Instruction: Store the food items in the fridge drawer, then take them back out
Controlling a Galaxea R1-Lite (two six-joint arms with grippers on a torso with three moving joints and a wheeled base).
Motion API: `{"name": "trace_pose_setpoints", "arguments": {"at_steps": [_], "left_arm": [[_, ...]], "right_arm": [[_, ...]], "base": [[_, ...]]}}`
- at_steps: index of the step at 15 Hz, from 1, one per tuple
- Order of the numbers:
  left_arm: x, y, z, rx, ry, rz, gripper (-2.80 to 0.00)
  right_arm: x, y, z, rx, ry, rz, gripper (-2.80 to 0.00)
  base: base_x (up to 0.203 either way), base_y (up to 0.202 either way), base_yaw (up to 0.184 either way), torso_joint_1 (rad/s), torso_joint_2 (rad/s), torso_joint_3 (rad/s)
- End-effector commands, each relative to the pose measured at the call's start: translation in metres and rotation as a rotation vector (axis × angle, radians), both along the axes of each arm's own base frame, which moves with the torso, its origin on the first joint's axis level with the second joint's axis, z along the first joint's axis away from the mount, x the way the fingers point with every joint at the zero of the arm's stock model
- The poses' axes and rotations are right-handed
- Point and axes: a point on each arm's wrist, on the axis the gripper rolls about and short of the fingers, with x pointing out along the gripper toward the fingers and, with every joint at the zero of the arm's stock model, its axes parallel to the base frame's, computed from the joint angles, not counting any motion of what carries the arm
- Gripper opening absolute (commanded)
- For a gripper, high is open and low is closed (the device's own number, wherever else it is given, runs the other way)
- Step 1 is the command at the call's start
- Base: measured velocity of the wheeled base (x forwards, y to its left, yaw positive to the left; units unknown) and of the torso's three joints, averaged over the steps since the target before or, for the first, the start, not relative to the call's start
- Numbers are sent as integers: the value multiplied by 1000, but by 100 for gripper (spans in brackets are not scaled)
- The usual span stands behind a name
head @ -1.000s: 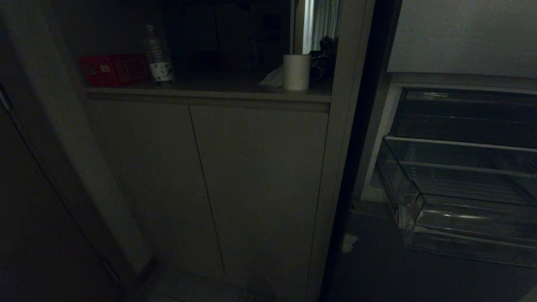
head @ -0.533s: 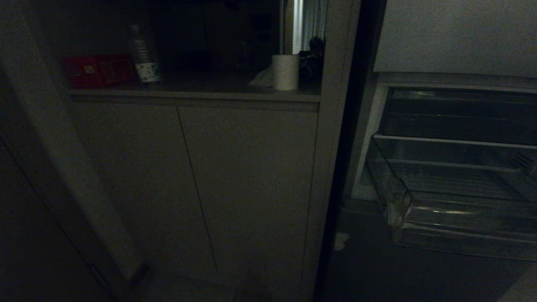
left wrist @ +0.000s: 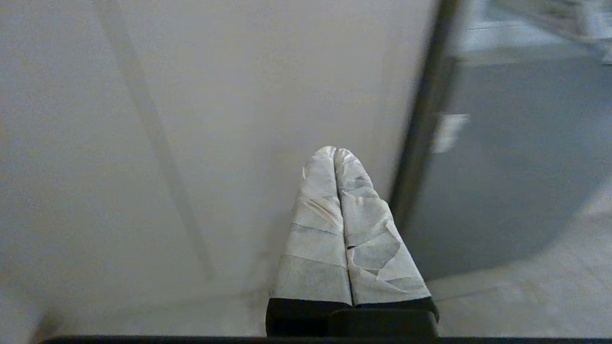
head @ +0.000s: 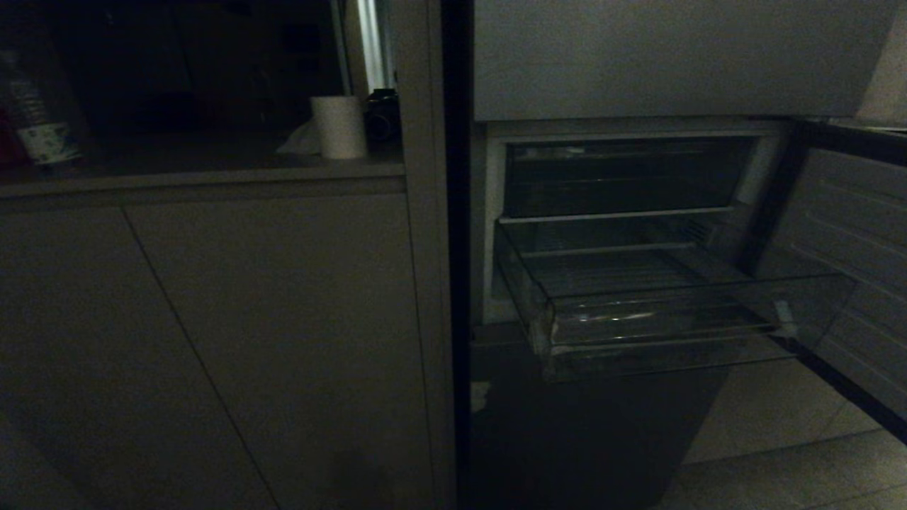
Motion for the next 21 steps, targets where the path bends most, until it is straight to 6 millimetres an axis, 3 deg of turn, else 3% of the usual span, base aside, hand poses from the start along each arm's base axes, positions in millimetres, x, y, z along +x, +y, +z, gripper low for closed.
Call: {"name": "trace_pose_setpoints", "arguments": {"at_steps": [1, 10, 14, 17, 19, 21], "left_arm": [[0, 0, 0, 0, 1, 1, -280], [0, 0, 0, 0, 1, 1, -280], [0, 0, 0, 0, 1, 1, -280], [0, 0, 0, 0, 1, 1, -280], [0, 0, 0, 0, 1, 1, -280], [0, 0, 0, 0, 1, 1, -280]], "right_arm": [[0, 0, 0, -1, 1, 0, -280], [0, 0, 0, 1, -3, 2, -280], [-2, 0, 8, 3, -23, -20, -280], [2, -4, 59, 43, -13, -228, -280], [24, -8, 98, 95, 57, -463, -280], [52, -18, 124, 133, 124, -707, -280]], "base": [[-2, 10, -178, 6, 4, -3], [-1, 9, -173, 4, 3, 4], [1, 4, -75, 0, 4, 0], [0, 0, 0, 0, 0, 0], [0, 0, 0, 0, 0, 0], [0, 0, 0, 0, 0, 0]]}}
